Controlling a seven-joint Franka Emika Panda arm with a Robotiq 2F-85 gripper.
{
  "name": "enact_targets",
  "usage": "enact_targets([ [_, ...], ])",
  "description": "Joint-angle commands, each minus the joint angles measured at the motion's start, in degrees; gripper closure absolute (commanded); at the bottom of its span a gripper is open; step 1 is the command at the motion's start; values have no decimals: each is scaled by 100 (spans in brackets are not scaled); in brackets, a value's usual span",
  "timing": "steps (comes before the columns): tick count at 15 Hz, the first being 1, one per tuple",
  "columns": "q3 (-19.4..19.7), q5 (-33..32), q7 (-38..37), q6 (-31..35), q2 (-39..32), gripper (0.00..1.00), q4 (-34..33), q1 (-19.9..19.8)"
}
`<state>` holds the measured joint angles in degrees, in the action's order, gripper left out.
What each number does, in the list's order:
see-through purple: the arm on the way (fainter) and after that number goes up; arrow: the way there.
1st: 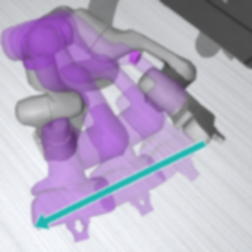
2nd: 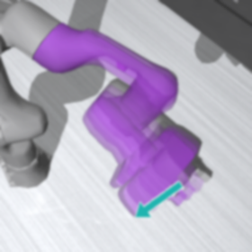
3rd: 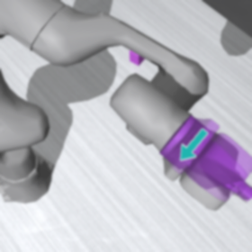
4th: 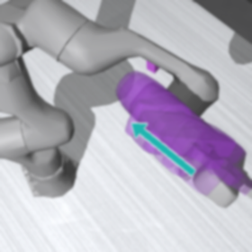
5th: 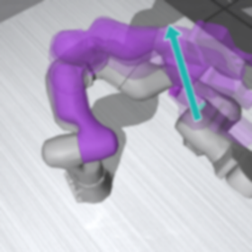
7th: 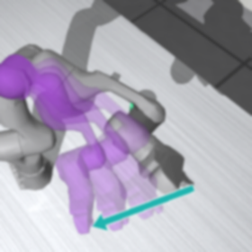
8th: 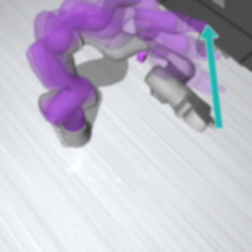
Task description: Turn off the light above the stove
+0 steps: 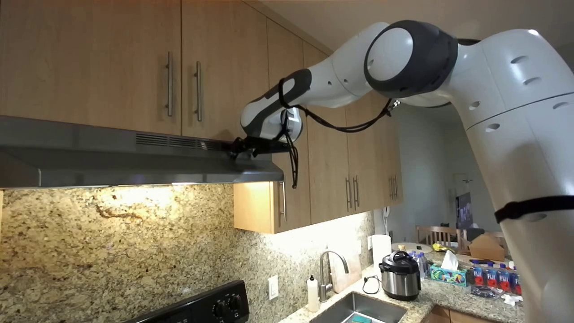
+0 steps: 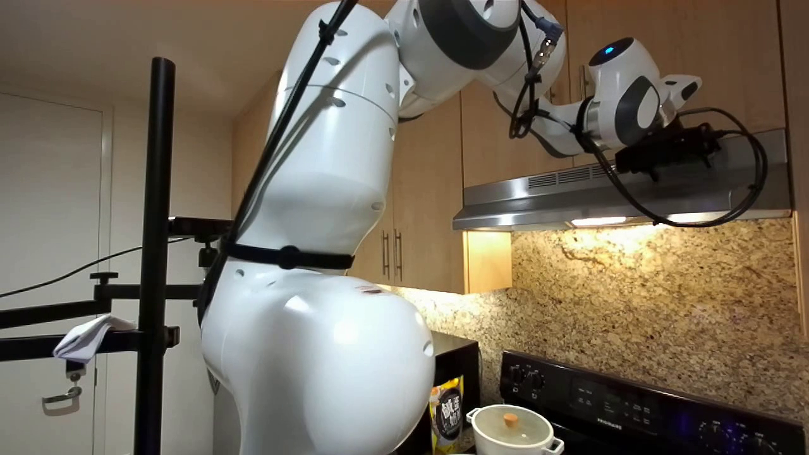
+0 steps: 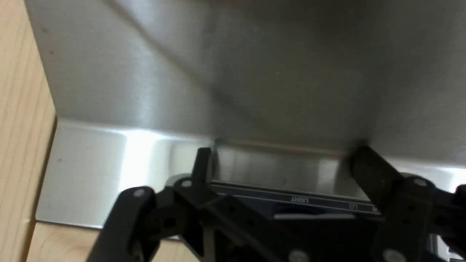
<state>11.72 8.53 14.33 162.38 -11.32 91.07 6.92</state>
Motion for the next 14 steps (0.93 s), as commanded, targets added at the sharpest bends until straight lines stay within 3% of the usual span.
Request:
enact_targets([
  [1,-410,-520,-561,240,-162,0,-189,-358],
  [2,-442,-664,-697,258,-156,0,-174,-387],
  [3,-111,-718,-816,304,-142,0,-127,-74],
  [9,69,-1149,-1472,306,-1,0,57,174],
  [12,26,-1039,-1390,250,15,0,58,187],
  [13,-415,-1047,-1247,251,39,0,58,-183],
  [14,-385,-1088,-1276,36,-42,0,-51,-263],
])
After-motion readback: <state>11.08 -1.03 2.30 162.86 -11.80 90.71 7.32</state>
